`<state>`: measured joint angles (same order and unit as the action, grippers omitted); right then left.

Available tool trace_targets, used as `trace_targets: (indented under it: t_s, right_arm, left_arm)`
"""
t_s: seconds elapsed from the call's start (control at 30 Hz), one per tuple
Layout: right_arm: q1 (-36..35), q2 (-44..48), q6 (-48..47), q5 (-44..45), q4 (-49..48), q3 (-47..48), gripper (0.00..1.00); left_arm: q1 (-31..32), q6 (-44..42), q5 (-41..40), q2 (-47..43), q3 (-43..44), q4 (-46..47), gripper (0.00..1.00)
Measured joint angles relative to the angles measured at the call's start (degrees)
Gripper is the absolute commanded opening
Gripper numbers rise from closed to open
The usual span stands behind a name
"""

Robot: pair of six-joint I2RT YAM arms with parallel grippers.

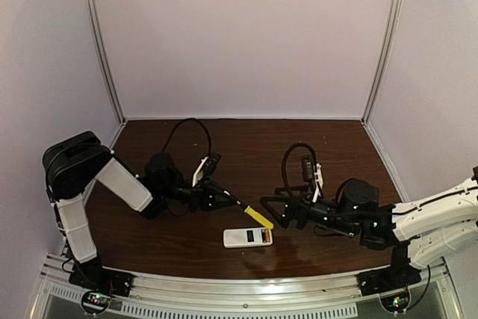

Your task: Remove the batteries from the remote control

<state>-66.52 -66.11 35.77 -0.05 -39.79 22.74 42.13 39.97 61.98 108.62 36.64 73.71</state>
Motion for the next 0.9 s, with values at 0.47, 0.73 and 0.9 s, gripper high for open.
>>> trace_targets:
  t_s: [0.47, 0.73, 0.9]
  right_arm:
    - [3.7, -13.4, 5.5, -9.6, -18.6, 0.6, 0.95]
    - [3.9, -16.3, 7.4, -12.8, -25.7, 1.8, 0.92]
    - [3.9, -19.5, 9.5, -15.2, -29.3, 3.8, 0.83]
  left_arm:
    - [-0.2, -0.6, -4.9, -12.2, -4.8, 0.2, 0.00]
    - [-0.2, -2.5, -9.1, -18.3, -6.4, 0.3, 0.00]
    - [-0.2, -3.8, -10.9, -20.3, -6.8, 0.4, 0.00]
